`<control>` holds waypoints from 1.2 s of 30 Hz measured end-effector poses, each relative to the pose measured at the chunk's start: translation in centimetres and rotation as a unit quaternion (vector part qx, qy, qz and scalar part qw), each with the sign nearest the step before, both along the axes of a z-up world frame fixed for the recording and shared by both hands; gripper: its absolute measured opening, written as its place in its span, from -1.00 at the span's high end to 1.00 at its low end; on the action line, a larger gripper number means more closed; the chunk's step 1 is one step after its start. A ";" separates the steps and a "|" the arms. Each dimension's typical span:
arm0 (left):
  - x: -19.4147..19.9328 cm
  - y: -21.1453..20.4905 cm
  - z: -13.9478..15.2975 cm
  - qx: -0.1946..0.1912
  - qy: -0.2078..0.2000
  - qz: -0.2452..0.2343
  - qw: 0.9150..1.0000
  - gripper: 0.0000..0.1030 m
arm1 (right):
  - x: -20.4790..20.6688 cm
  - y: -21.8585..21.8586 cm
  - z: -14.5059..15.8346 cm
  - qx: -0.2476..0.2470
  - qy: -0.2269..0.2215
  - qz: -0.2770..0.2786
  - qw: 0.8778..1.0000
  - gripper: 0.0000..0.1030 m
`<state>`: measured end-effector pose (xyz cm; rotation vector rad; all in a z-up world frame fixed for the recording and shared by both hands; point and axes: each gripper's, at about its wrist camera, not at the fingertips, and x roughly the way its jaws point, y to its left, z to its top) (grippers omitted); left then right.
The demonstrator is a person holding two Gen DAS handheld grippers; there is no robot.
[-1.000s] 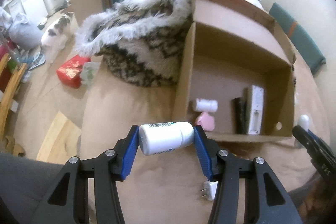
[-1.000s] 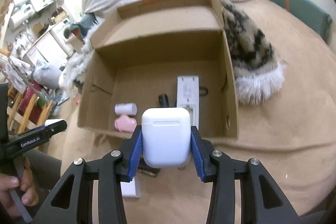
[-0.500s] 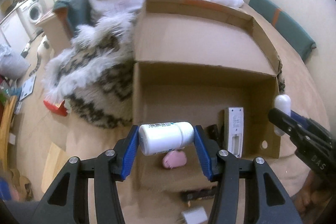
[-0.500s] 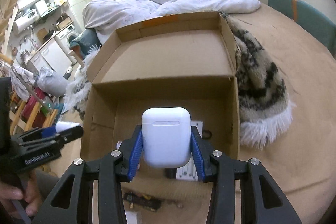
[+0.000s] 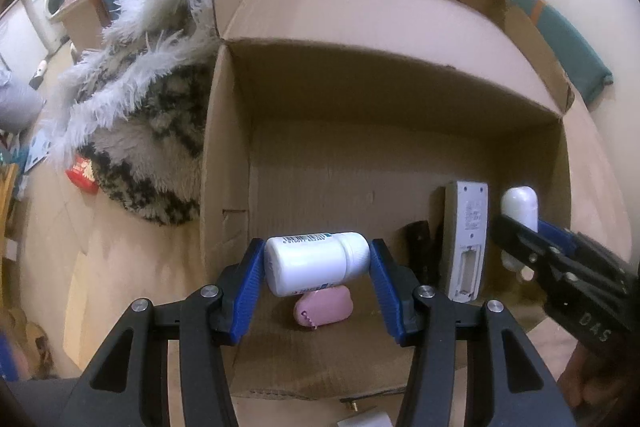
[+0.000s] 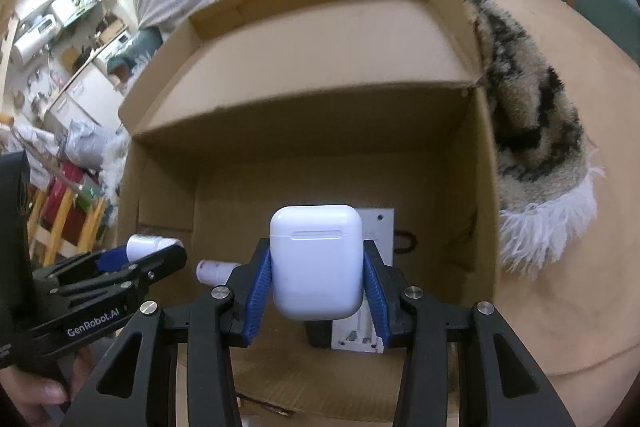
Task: Organize rigid objects
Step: 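Carry the pill bottle and earbuds case into the box with both tools, then open the left tool releasing the bottle while the right tool releases the earbuds case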
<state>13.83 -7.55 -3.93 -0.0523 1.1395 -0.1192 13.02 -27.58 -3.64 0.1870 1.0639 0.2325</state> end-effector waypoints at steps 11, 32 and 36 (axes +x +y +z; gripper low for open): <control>-0.9 -1.8 -1.3 0.024 0.001 -0.015 1.000 0.06 | 0.6 1.7 -2.5 -0.043 0.049 0.030 0.997 0.12; -1.1 -3.5 -3.5 0.055 0.013 -0.039 0.998 0.06 | 0.6 2.4 -5.1 -0.069 0.100 0.038 0.992 0.12; -1.0 -3.5 -3.3 0.057 0.013 -0.040 0.997 0.06 | 0.8 2.4 -5.1 -0.065 0.096 0.036 0.993 0.12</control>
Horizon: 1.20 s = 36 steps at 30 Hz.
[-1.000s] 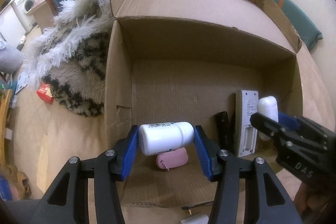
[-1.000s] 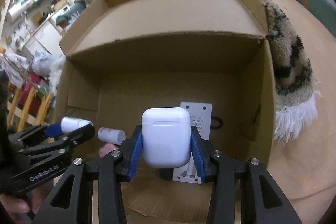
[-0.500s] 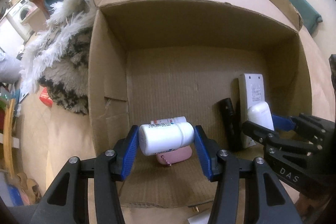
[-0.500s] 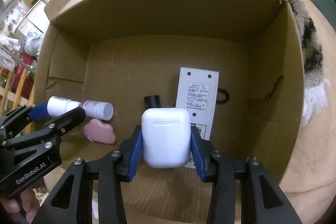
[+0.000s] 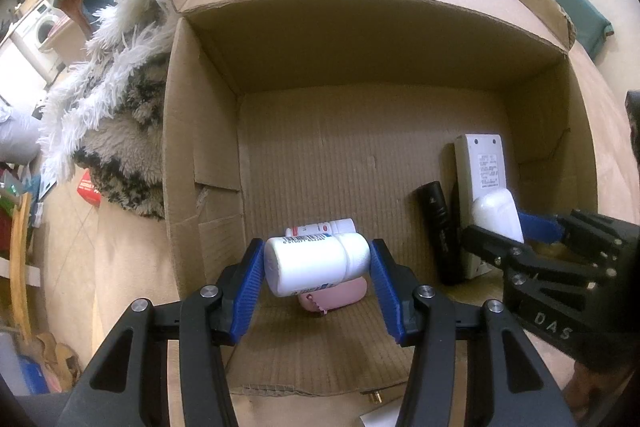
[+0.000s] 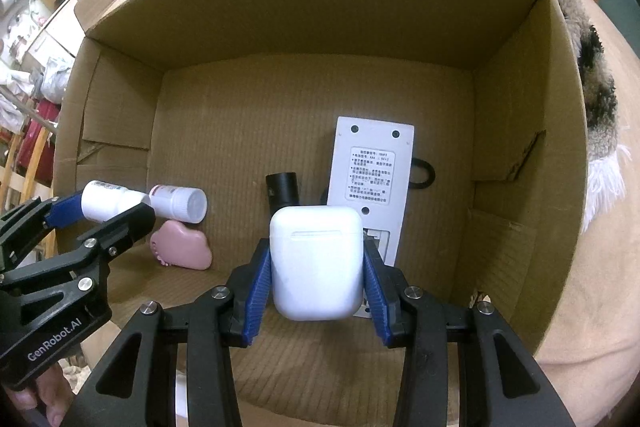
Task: Organize rigid objects
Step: 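Open the left tool releasing the bottle while the right tool releases the earbuds case, then move the left tool down to the white charger and grasp it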
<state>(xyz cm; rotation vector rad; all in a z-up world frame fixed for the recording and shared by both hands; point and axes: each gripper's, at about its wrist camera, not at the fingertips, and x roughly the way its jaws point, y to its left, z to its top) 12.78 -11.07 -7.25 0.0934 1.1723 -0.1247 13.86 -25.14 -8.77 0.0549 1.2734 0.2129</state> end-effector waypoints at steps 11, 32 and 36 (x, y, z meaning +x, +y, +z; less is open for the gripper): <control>-0.5 0.1 2.2 -0.003 -0.030 -0.009 1.000 -0.29 | -0.6 -2.1 3.5 0.063 -0.072 -0.034 0.995 -0.48; -1.2 1.3 5.0 -0.013 -0.052 0.005 0.999 -0.29 | -0.7 -2.7 5.5 0.084 -0.093 -0.055 0.991 -0.49; -1.7 2.0 6.1 -0.014 -0.058 0.007 0.998 -0.30 | -1.8 -3.4 6.4 0.086 -0.100 -0.065 0.989 -0.49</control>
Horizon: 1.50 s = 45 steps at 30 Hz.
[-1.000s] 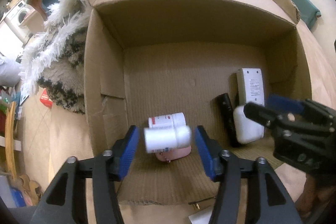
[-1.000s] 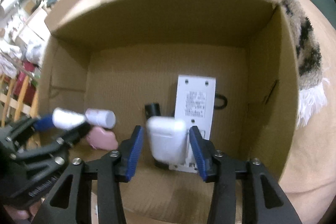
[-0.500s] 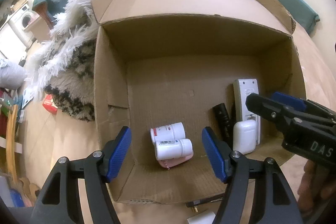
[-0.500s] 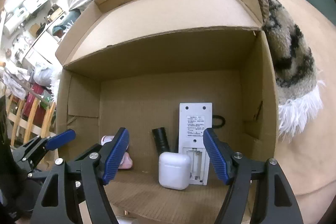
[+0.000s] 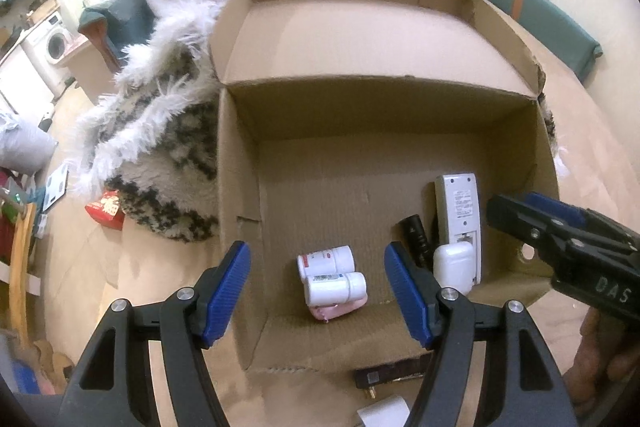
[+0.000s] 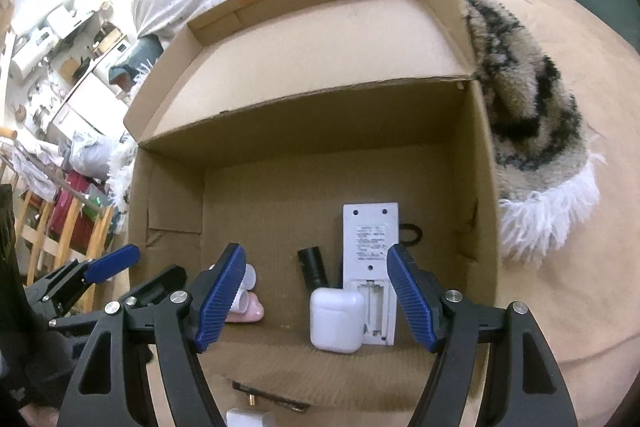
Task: Organize rigid objects
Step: 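Move the left tool down to the white charger and grasp it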
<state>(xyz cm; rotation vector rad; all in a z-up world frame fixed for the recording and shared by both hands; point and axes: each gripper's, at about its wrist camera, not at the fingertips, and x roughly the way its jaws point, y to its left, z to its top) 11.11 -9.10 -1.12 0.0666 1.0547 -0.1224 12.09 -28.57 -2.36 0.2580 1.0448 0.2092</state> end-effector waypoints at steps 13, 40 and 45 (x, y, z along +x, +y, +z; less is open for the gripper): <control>-4.1 2.0 1.1 -0.004 0.005 0.012 1.000 -0.30 | -4.6 -1.1 1.4 0.008 0.000 -0.019 1.000 -0.49; -9.8 0.3 -8.2 -0.086 0.189 0.001 0.978 -0.29 | -9.1 -0.7 -3.1 0.001 0.087 -0.065 0.994 -0.49; -10.3 -3.0 -10.3 -0.078 0.235 -0.024 0.969 -0.33 | -8.7 -0.4 -3.9 -0.008 0.097 -0.063 0.993 -0.49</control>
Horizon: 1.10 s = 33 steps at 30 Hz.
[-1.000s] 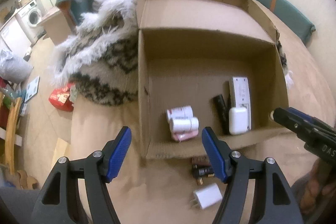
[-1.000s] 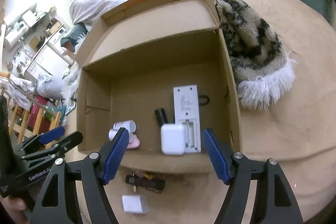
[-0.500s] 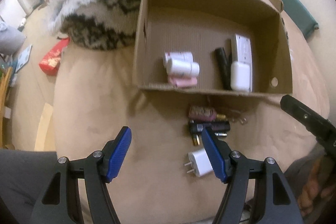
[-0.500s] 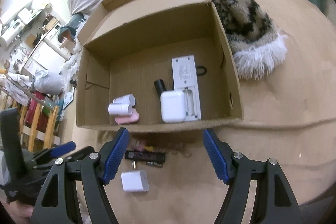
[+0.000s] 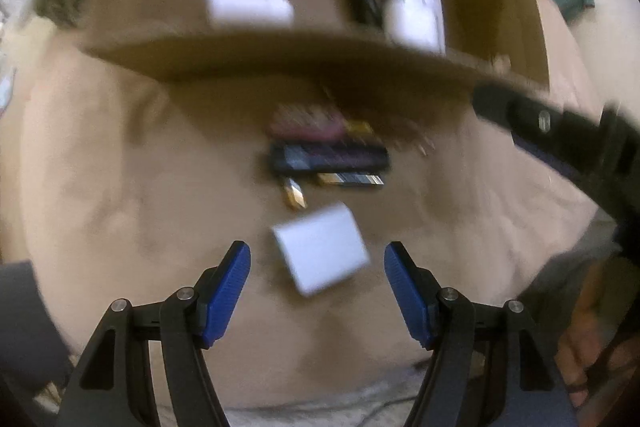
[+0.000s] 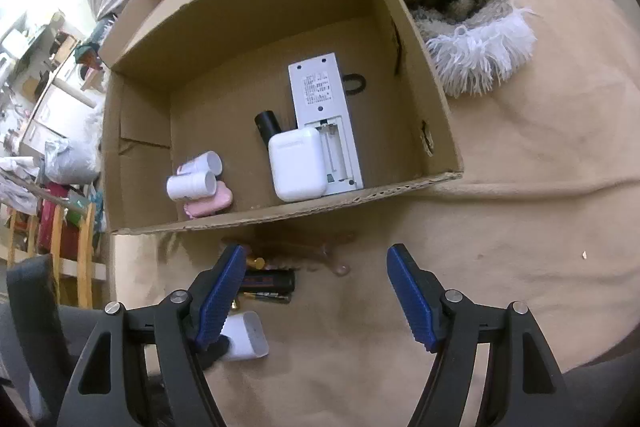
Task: Organize rigid objects
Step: 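Move the left tool down to the white charger and grasp it, then grasp the gold-and-black AA battery with the right tool while the left tool holds the charger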
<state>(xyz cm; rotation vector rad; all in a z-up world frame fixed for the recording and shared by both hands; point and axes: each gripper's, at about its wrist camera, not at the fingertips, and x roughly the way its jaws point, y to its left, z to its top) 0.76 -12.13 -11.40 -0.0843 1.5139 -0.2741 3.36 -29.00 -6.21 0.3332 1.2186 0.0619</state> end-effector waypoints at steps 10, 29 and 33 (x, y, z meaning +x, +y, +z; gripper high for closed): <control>0.5 -0.9 -3.3 0.057 0.027 0.021 0.998 -0.34 | 0.3 0.1 -0.6 -0.003 0.011 -0.002 1.000 -0.49; 1.0 2.7 2.1 0.089 -0.028 0.004 0.996 -0.14 | 0.3 -0.1 -0.6 0.001 0.009 -0.003 1.000 -0.49; 1.6 4.7 4.7 0.105 -0.060 -0.002 0.993 -0.14 | 0.2 0.1 -0.7 -0.002 0.009 0.000 1.000 -0.49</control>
